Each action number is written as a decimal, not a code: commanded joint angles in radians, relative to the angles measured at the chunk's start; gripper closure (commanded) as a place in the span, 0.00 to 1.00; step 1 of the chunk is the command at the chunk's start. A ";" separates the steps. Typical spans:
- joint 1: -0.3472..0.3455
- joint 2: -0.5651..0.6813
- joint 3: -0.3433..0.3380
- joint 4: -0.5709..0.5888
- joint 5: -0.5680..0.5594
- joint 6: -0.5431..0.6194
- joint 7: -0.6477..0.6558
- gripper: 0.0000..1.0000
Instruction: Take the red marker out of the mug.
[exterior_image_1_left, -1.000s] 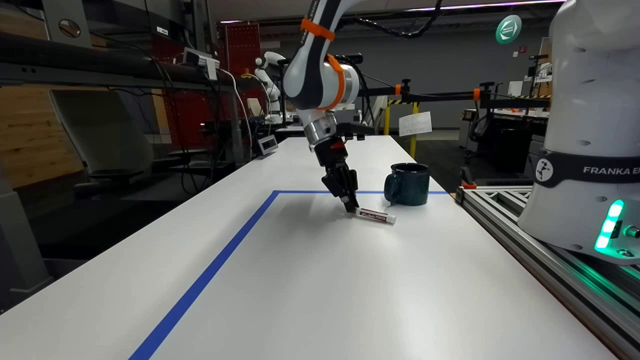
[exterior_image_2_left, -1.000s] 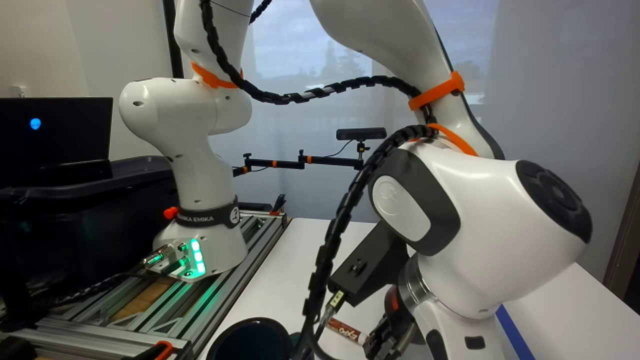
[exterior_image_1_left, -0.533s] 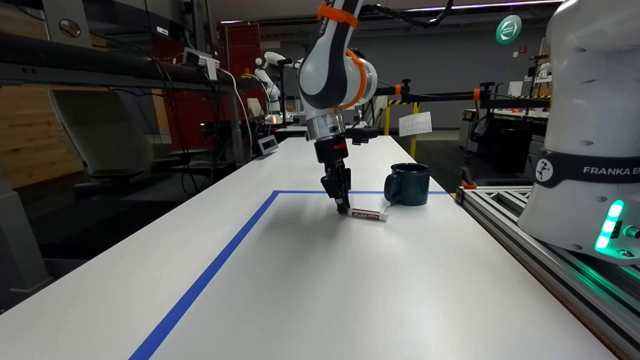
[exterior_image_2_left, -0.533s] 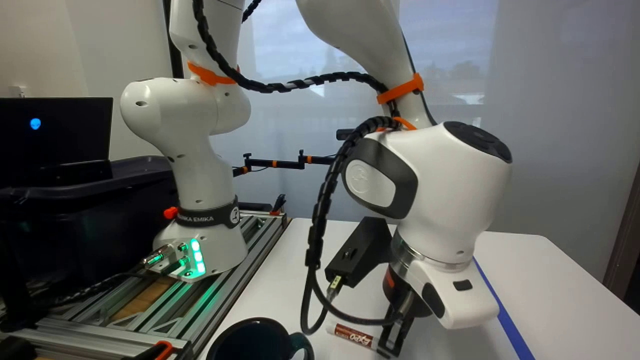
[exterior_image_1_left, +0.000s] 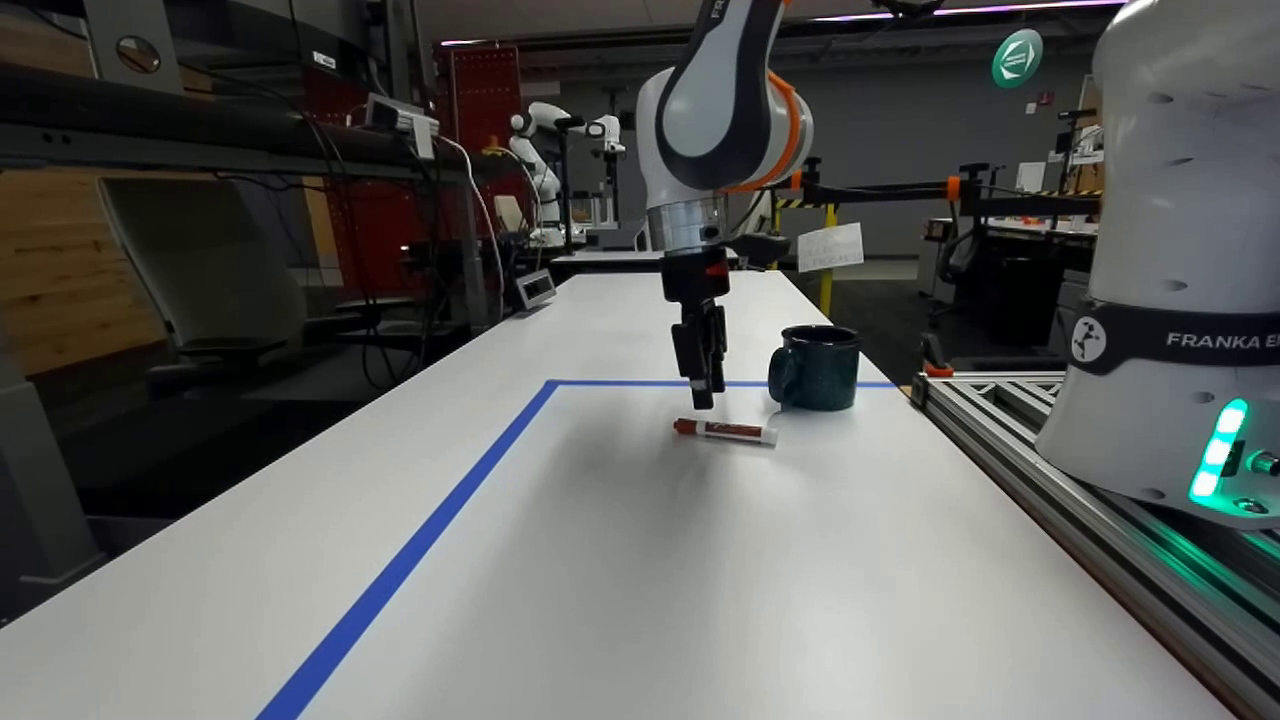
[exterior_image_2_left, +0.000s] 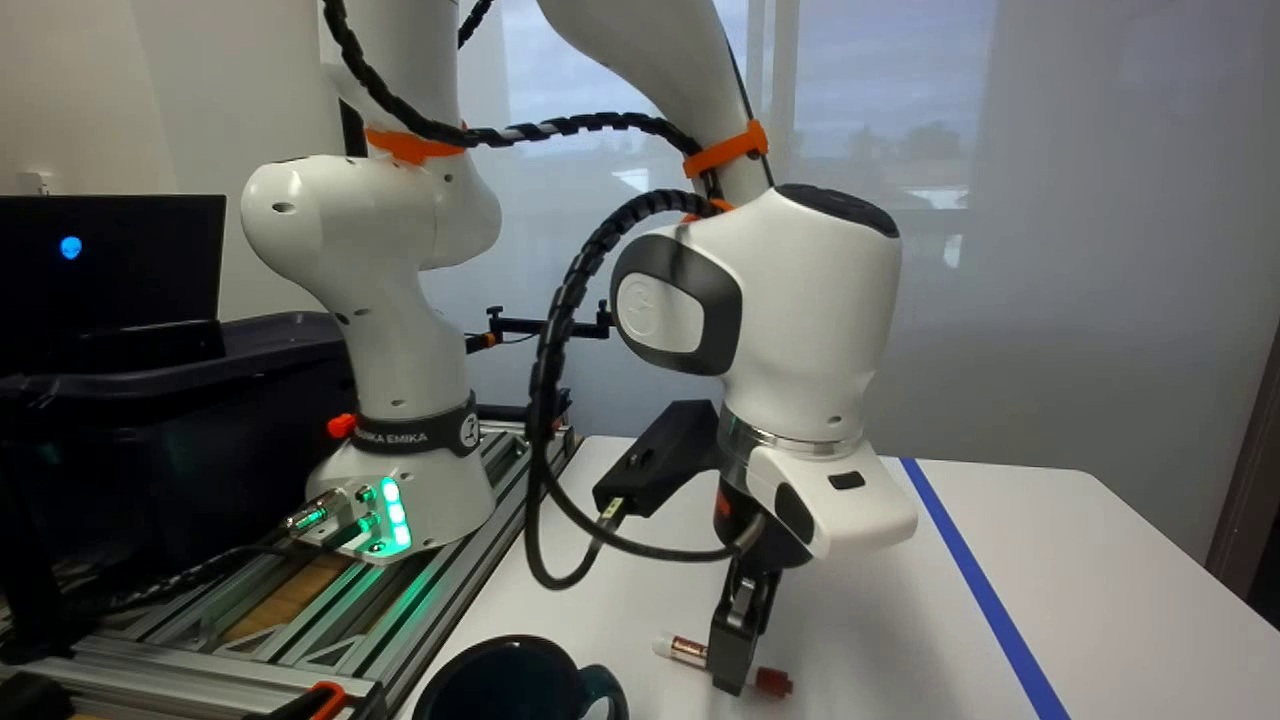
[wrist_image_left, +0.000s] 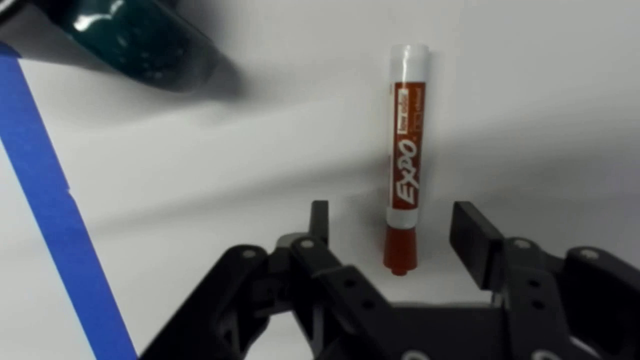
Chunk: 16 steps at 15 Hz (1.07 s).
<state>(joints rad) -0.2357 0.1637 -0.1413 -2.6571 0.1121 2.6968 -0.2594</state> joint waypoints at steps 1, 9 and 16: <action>-0.003 -0.186 -0.049 -0.089 -0.091 -0.118 0.013 0.03; 0.009 -0.488 -0.040 -0.109 -0.343 -0.456 0.009 0.00; 0.026 -0.491 -0.036 -0.092 -0.344 -0.423 0.006 0.00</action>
<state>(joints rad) -0.2202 -0.3253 -0.1678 -2.7504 -0.2285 2.2775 -0.2573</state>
